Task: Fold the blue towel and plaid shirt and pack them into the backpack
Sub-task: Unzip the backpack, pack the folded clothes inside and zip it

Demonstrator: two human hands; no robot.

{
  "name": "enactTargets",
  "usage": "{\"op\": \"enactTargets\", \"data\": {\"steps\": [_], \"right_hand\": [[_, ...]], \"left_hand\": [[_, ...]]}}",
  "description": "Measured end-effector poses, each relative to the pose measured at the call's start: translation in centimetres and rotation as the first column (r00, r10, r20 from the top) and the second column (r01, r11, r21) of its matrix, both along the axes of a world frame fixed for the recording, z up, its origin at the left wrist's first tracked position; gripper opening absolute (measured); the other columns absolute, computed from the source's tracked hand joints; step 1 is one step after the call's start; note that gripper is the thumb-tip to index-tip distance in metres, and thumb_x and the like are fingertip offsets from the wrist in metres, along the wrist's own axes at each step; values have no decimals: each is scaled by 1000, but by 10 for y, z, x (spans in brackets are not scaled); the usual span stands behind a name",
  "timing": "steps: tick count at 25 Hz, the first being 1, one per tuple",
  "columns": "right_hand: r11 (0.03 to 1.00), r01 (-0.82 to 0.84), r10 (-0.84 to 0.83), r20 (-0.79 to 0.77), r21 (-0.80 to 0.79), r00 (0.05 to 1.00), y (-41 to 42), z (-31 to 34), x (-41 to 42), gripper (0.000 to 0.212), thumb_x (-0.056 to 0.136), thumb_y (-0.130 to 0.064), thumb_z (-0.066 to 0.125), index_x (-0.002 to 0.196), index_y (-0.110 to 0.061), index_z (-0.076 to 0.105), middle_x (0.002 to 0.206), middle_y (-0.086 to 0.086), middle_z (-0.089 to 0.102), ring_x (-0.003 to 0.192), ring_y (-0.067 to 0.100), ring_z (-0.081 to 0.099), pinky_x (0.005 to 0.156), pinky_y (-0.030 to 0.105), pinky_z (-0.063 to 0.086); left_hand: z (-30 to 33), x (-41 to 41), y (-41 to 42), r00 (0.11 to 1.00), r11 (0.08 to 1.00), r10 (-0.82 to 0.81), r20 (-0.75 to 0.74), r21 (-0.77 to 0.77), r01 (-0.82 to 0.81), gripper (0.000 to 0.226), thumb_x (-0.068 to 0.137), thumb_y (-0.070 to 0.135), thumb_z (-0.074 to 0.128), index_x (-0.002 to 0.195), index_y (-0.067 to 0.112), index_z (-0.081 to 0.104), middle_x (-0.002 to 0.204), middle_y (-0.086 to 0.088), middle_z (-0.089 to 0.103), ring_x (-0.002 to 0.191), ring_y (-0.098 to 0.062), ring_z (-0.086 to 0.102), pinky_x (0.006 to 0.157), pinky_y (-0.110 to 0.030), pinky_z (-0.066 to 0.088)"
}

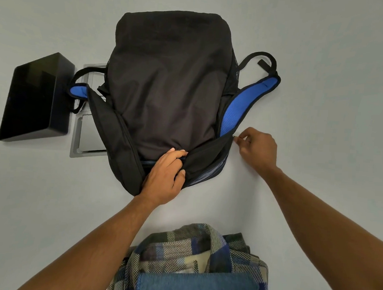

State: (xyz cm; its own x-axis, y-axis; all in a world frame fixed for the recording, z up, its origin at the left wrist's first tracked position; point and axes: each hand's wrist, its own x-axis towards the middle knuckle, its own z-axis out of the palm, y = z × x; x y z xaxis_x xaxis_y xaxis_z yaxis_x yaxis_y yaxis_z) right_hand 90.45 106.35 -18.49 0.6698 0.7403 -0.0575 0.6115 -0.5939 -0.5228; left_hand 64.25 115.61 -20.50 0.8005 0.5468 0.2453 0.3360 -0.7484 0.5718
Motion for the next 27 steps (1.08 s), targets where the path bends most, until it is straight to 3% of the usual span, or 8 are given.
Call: {"op": "enactTargets", "data": {"steps": [5,11,13,16,20,23,27], "right_hand": [[996,76,-75,17,-46,997,29,2,12,18,93,-23,62,105,-11,69,92,8,71,73,16,56,71,27,45],[971,214,-215,9,-101,977,59,6,13,11,92,-7,55,98,-4,63,94,12,68,79,26,61,67,32,42],[956,265,-267,-1,-122,964,65,5,11,12,95,-5,51,99,-3,63,98,13,66,88,28,63,69,31,43],[949,299,-302,-22,-95,953,62,5,5,16,95,-4,49,103,-4,64,95,9,65,86,24,61,70,32,42],[969,248,-240,-209,13,948,24,8,-14,19,95,-23,61,109,-10,66,86,6,68,82,24,65,76,33,51],[991,127,-132,-320,-37,938,-20,19,-46,30,94,-38,62,112,-14,64,82,-3,62,82,16,60,76,27,45],[990,-68,15,-391,-123,920,-83,41,-93,37,95,-46,57,118,-18,60,94,-2,63,86,13,59,70,24,41]], "left_hand": [[-4,-2,0,1000,1000,5,-15,-30,-5,24,92,18,43,84,0,57,127,-16,60,126,-20,41,115,-23,23],[-2,-1,-1,1000,999,8,-17,-33,-8,25,92,20,42,85,1,57,128,-14,60,127,-21,42,112,-40,34],[-3,-2,-1,1000,1000,6,2,-22,-6,23,92,19,43,84,2,56,127,-15,60,125,-21,44,114,-37,33],[-4,1,1,999,1000,-4,35,0,4,21,91,16,43,82,2,54,123,-17,61,120,-19,47,116,-30,28],[-3,0,-1,998,1000,-4,65,13,4,21,91,15,43,82,1,55,121,-19,62,119,-19,46,114,-30,28],[-4,1,1,1000,1000,1,24,-16,0,22,92,18,43,80,3,53,122,-17,62,118,-22,50,113,-38,33],[2,1,0,1000,997,-1,-21,-82,0,21,91,20,45,82,3,53,124,-13,60,119,-21,50,109,-45,39]]}}
